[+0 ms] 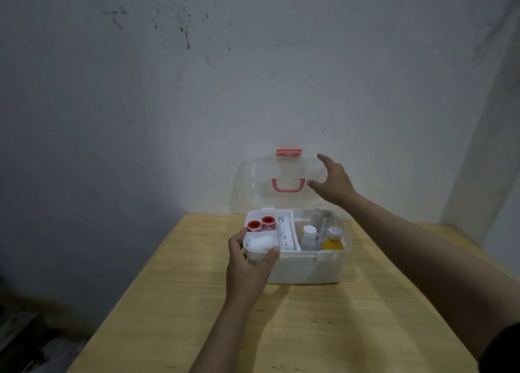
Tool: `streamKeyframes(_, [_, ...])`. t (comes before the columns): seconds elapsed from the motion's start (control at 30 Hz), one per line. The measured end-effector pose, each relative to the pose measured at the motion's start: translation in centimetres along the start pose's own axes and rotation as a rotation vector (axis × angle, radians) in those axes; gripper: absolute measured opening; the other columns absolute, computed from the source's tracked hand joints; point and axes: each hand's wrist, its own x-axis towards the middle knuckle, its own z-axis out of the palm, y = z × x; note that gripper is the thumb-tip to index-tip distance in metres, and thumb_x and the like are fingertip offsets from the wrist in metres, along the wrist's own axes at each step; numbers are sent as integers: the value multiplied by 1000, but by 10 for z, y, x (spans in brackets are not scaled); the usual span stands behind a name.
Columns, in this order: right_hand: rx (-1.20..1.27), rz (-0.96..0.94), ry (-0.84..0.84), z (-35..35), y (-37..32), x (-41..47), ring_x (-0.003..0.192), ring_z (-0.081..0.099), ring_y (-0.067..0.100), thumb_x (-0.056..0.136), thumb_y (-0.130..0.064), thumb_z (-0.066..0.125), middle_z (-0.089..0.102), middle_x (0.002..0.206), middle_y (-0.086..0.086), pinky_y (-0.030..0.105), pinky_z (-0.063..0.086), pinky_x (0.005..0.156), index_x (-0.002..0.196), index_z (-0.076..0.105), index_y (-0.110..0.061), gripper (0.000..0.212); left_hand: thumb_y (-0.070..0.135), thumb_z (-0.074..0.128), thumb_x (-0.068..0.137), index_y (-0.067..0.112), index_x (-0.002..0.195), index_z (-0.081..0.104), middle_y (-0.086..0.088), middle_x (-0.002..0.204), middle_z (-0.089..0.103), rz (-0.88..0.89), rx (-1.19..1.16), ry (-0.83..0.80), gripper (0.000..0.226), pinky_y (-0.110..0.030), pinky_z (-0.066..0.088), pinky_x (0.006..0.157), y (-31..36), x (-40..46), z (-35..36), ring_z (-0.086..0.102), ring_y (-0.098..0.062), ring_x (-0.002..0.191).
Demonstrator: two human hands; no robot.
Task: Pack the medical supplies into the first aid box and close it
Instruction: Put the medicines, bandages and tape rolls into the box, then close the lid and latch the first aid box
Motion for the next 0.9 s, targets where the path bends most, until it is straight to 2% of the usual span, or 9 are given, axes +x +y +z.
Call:
streamKeyframes(0.13, [-22,-43,82,1,-6,-8,118,52,33,81,-34,69,38,143,16,35,46,90,149,12,-27,89,24,76,75,31,125,36,15,111,50,6,2,1,64,-11,50,56,0,2,1,57,-1,91])
streamKeyframes(0.27, [-4,-102,141,-8,-8,-26,110,55,31,85,-41,64,39,139,19,29,40,79,149,-6,-31,95,27,76,75,33,126,35,10,118,51,2,21,10,65,-13,49,58,-2,2,2,56,-2,94])
streamKeyframes(0.37, [-10,-174,170,-14,-2,-46,101,54,20,93,-42,49,40,139,15,28,45,82,150,7,-32,72,27,75,76,35,123,35,9,121,52,-7,25,6,63,-15,49,63,-2,2,2,56,-3,95])
streamKeyframes(0.47, [167,-241,256,-17,7,-68,115,54,16,95,-35,46,49,137,6,37,51,94,141,36,-28,47,29,73,77,34,129,31,6,125,52,-8,69,7,67,-14,46,64,0,2,4,56,-1,95])
streamKeyframes(0.53, [256,-255,287,-16,13,-85,107,60,16,95,-35,47,57,126,0,41,56,87,129,47,-30,34,35,71,78,32,140,20,3,134,49,-11,116,19,81,-20,48,70,1,1,4,58,-10,103])
streamKeyframes(0.63, [301,-239,291,-13,20,-111,87,63,19,94,-36,50,60,111,-5,34,53,69,114,52,-29,22,43,70,77,41,145,-1,-2,151,34,58,266,60,98,-33,49,80,8,-4,4,48,-24,126])
streamKeyframes(0.7, [312,-245,297,-10,24,-127,88,63,19,93,-32,52,61,106,-3,34,52,71,109,54,-25,18,43,68,79,44,146,-6,-2,156,23,144,386,91,100,-30,44,74,15,-9,3,42,-25,131])
streamKeyframes(0.8, [270,-259,300,-6,30,-147,92,59,14,91,-23,57,60,102,-5,33,52,78,106,56,-18,16,41,68,80,47,146,-4,-3,156,23,223,461,106,97,-27,41,70,18,-12,3,43,-25,130])
streamKeyframes(0.9, [216,-242,292,-5,37,-160,96,57,13,90,-18,60,59,103,-3,27,49,81,107,58,-12,19,45,68,79,49,144,13,-3,153,29,226,493,67,85,-37,50,84,15,-11,2,35,-26,136])
